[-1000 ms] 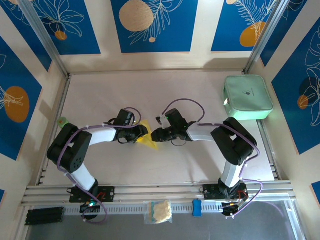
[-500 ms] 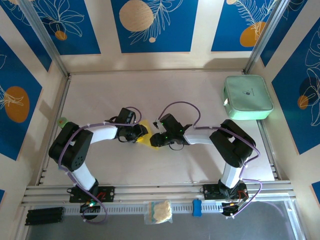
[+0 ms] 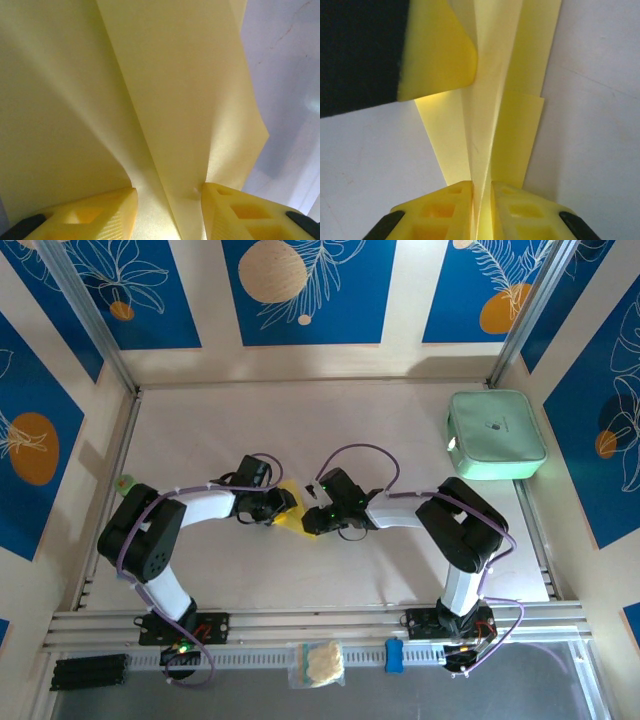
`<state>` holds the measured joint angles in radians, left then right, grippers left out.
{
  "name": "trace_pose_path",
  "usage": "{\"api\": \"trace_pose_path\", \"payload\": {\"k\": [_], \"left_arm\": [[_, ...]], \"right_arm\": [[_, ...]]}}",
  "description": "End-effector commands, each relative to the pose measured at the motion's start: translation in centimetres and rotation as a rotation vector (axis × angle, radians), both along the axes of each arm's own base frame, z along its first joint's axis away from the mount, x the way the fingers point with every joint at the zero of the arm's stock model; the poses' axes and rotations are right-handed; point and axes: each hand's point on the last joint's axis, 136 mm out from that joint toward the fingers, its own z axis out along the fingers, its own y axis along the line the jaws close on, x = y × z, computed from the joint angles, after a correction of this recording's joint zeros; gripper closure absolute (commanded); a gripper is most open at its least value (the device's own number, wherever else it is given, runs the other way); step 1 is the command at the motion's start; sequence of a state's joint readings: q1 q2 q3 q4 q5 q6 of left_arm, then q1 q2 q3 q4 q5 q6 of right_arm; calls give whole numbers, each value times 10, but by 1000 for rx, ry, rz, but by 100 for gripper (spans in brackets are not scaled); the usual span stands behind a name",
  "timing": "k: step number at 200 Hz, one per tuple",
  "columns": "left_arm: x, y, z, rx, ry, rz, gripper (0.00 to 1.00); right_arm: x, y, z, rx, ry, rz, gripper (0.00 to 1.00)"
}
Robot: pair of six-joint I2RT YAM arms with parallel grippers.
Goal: Fold a paper plane with a square sheet of paper (pick it up from the middle)
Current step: Fourth fold the wing at the center of the table.
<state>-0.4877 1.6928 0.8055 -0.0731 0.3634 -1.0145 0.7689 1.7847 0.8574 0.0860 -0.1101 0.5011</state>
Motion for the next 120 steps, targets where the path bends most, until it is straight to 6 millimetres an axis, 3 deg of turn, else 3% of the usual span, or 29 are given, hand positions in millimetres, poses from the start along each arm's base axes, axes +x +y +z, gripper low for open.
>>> {"api": "trace_pose_path", "payload": {"k": [1, 56, 120], "left_arm": [[-43, 40, -52, 208, 199, 38, 56], [-41, 39, -49, 201, 190, 34, 56], [-36, 36, -38, 189, 160, 26, 56]], "right_arm": [[2, 3, 0, 30, 13, 11, 85], [2, 2, -1, 63, 48, 19, 94], [1, 1, -4, 91, 84, 18, 97]]}}
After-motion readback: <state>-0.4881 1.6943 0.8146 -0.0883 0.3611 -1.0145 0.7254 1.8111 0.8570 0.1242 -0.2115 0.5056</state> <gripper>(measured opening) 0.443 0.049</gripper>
